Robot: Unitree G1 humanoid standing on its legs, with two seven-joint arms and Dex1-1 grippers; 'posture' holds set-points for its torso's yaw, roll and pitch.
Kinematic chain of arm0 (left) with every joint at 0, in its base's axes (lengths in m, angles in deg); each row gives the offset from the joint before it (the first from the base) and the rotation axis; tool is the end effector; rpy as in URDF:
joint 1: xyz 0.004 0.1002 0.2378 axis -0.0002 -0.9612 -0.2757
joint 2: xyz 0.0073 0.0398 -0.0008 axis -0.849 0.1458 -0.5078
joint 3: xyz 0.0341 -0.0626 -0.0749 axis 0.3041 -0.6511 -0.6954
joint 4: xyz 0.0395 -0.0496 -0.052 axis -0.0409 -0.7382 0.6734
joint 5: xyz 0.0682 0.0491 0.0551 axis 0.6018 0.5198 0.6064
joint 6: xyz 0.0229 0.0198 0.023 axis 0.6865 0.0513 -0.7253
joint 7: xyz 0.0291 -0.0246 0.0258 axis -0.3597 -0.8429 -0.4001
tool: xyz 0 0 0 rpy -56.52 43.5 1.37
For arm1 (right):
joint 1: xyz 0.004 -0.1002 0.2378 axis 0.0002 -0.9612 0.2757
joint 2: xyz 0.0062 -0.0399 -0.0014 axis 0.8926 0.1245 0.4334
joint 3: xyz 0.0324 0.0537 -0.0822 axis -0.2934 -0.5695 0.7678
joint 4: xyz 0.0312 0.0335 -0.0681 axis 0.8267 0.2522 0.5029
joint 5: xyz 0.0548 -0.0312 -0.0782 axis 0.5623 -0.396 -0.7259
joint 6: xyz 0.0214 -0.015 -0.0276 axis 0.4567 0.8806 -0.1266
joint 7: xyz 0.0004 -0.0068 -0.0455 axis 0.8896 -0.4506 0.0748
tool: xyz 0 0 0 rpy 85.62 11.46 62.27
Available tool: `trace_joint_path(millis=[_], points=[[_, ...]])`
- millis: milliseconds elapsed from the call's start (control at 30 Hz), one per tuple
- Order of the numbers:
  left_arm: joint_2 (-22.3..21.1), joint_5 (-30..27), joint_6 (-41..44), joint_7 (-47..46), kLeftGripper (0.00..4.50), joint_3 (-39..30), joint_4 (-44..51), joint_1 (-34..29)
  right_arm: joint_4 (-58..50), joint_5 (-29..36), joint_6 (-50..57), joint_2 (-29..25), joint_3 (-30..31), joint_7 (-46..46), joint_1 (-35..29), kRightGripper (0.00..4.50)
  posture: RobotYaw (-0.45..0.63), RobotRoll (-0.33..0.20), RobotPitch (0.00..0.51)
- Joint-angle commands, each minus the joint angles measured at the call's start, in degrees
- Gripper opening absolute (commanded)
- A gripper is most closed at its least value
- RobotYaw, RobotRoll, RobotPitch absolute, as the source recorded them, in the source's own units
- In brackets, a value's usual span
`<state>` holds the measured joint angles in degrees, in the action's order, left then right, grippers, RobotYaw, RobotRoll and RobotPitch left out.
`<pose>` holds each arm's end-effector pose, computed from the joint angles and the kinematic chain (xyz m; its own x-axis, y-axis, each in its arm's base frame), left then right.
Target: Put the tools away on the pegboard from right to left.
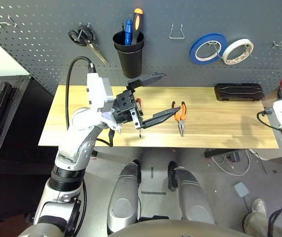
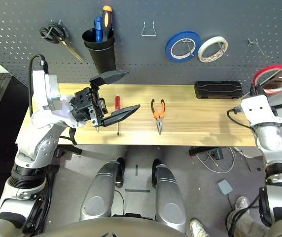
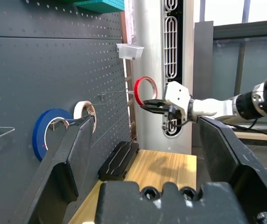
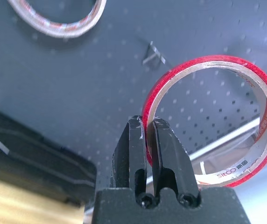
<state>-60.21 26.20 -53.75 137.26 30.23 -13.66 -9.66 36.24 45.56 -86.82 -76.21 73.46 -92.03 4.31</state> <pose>0.2366 0.1517 0.1867 0.2031 -0.9320 0.3003 0.8778 0.3092 0.3660 0.2495 -0.3474 0.0981 0.9356 -0.1151 0.3337 0.3202 0.6749 -0.6648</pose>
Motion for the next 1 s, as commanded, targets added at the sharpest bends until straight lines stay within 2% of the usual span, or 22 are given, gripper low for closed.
trace_joint_path(millis=[33, 300, 600, 867, 900, 1000], points=[[0.1, -0.3, 0.5, 0.2, 4.5, 0.8, 0.3, 0.1, 2.7, 0.3, 2.3, -1.0, 0.4, 2.2, 2.2, 0.01, 0.23, 0.0, 0.236], [0.1, 0.1, 0.9, -0.1, 4.5, 0.8, 0.2, 0.5, 6.0, 0.2, 9.9, 0.4, 1.4, 7.0, 11.1, 0.01, 0.24, 0.0, 0.238], [-0.3, 0.4, 1.3, -0.6, 4.5, 0.7, 0.7, 0.3, 8.4, 0.8, 19.5, 2.4, 2.0, 10.5, 17.4, 0.01, 0.26, 0.0, 0.242], [-0.4, 0.6, 1.7, -1.0, 4.5, 0.8, 0.9, 0.4, 9.7, 1.3, 27.0, 4.6, 1.1, 10.0, 21.9, 0.01, 0.26, 0.0, 0.246], [-0.5, 0.6, 1.7, -1.0, 4.5, 0.9, 0.9, 0.4, 9.7, 1.5, 27.1, 4.8, 0.9, 9.6, 22.2, 0.64, 0.26, 0.0, 0.246], [-0.7, 0.7, 1.9, -1.2, 4.5, 0.8, 1.1, 0.2, 9.3, 1.8, 25.3, 5.3, 0.6, 8.6, 22.2, 1.63, 0.28, 0.0, 0.256]])
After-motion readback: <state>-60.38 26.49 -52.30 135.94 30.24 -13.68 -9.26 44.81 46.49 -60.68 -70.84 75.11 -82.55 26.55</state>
